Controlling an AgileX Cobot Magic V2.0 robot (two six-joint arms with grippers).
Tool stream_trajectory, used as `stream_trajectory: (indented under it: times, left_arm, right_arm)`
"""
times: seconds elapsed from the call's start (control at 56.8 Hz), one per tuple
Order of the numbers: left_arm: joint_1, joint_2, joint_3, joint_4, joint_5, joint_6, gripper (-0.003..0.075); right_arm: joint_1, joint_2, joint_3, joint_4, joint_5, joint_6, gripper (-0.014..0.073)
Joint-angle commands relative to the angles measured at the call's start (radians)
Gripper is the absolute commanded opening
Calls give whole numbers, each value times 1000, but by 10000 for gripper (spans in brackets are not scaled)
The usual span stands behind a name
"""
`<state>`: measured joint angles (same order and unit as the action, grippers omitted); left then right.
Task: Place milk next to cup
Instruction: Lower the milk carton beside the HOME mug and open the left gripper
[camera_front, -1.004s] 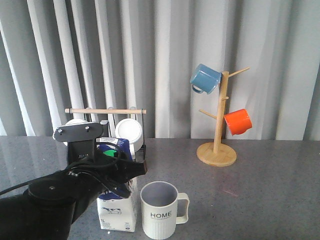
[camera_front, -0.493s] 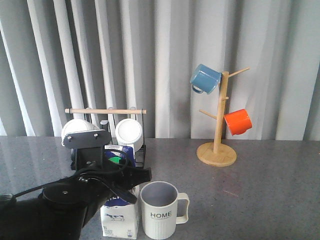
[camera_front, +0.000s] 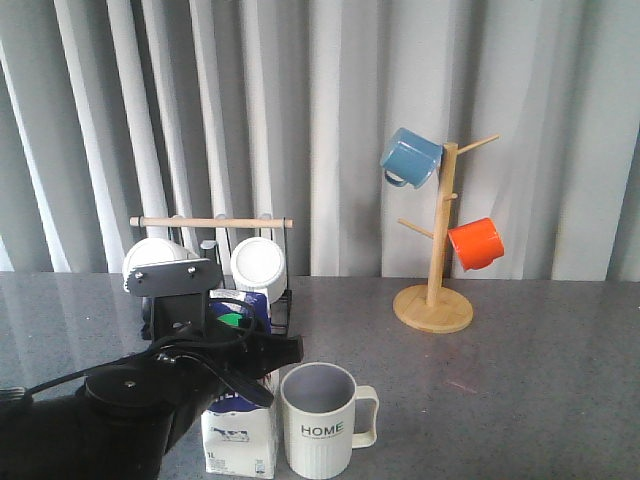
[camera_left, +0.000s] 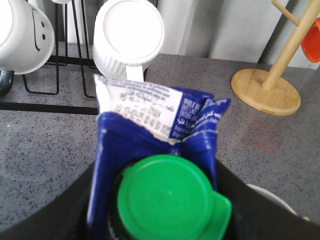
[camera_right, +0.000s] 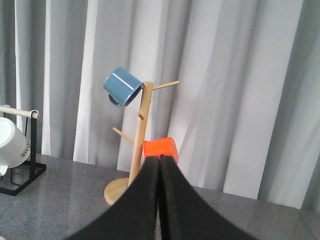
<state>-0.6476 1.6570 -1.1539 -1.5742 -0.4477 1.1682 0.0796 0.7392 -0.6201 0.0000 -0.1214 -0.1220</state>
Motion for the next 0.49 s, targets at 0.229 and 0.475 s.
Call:
stream_trajectory:
  times: [0.229, 0.475]
  left_arm:
    - [-3, -46, -28, 14, -13, 4, 736]
    - [-3, -109, -28, 16, 24, 25, 715]
  right_arm:
    - [-4, -3, -27, -7, -68, -4, -8]
    - [-4, -3, -27, -7, -68, -4, -8]
